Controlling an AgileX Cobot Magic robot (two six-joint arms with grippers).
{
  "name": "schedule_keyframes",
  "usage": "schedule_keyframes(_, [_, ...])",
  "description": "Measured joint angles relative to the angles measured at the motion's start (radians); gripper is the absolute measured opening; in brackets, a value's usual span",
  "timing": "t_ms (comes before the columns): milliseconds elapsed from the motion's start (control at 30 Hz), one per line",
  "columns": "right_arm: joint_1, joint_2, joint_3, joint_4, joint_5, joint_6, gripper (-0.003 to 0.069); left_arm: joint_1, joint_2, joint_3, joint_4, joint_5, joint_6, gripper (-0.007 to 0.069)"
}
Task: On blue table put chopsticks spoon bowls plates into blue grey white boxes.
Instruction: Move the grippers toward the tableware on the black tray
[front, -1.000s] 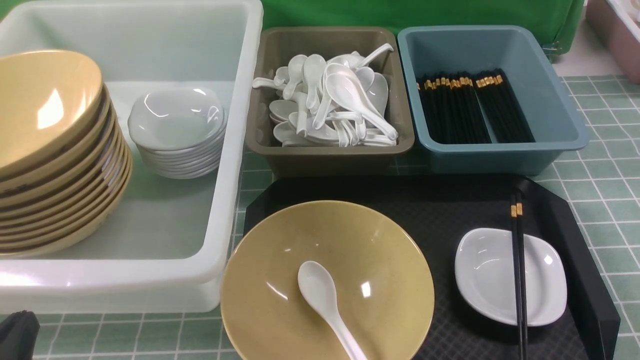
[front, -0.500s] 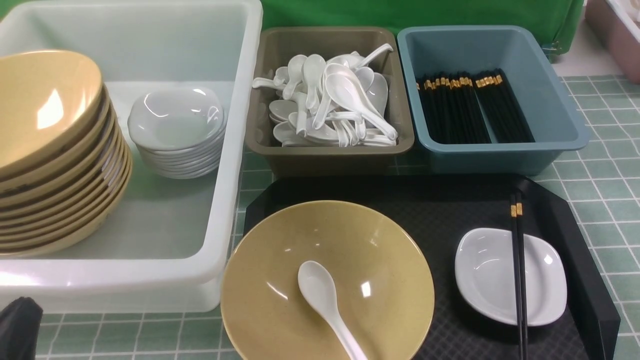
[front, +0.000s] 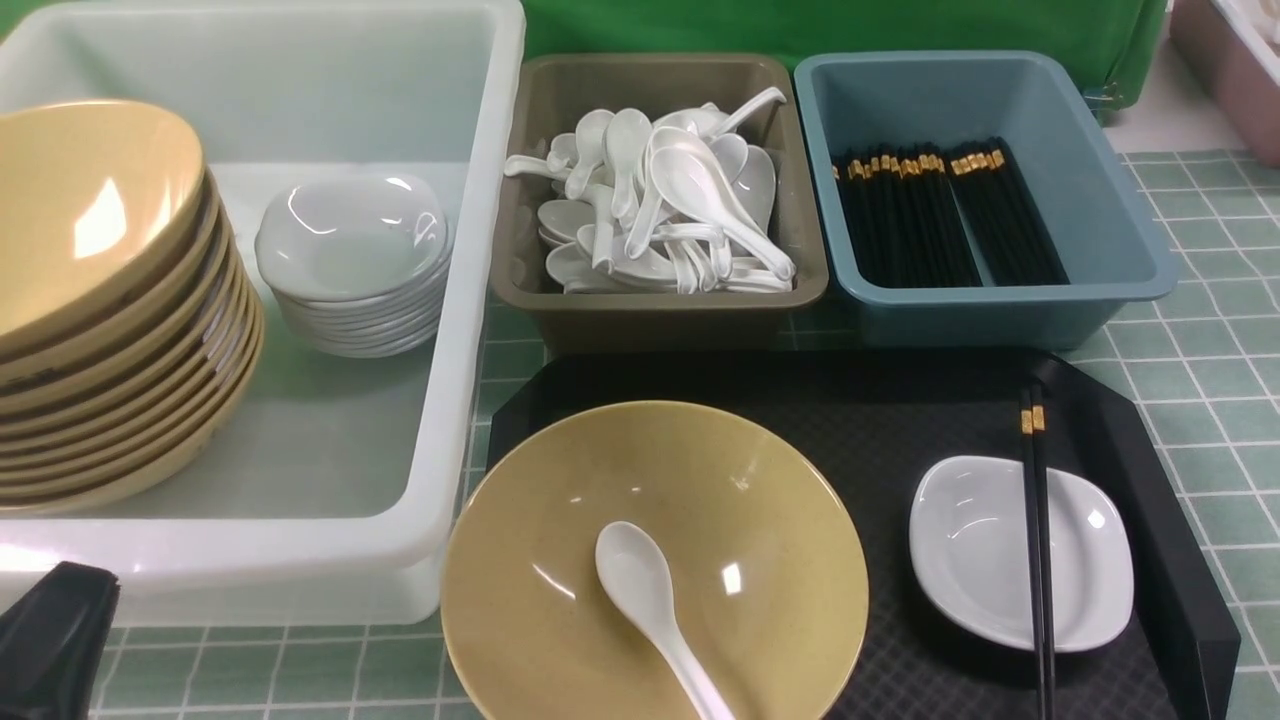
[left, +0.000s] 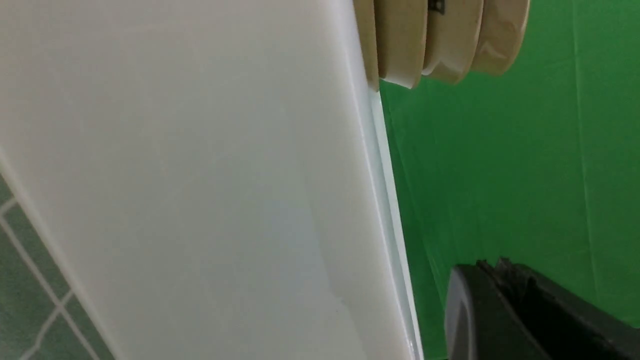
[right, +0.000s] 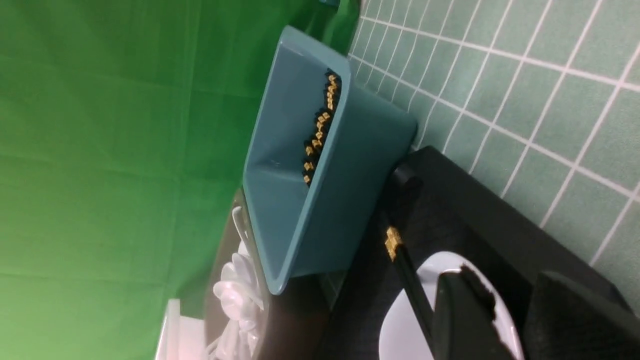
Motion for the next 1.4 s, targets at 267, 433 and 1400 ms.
schedule_keyframes(267, [0.002,0.0,0.002,0.0,-0.053,-0.056,0.0237,0.0,0.0,-0.173,0.012,0.059,0.307,0.0003])
schedule_keyframes(433, [0.046,0.0,-0.015,0.002,-0.194,-0.17,0.0226,0.0,0.039,-0.367,0.075,0.169,0.522,0.0003])
schedule_keyframes(1400, [0.27,1.22,-0.914,-0.018,0.701,-1.343,0.0052,-0.871,1.299,-1.289,0.923,0.884,0.736,0.0003])
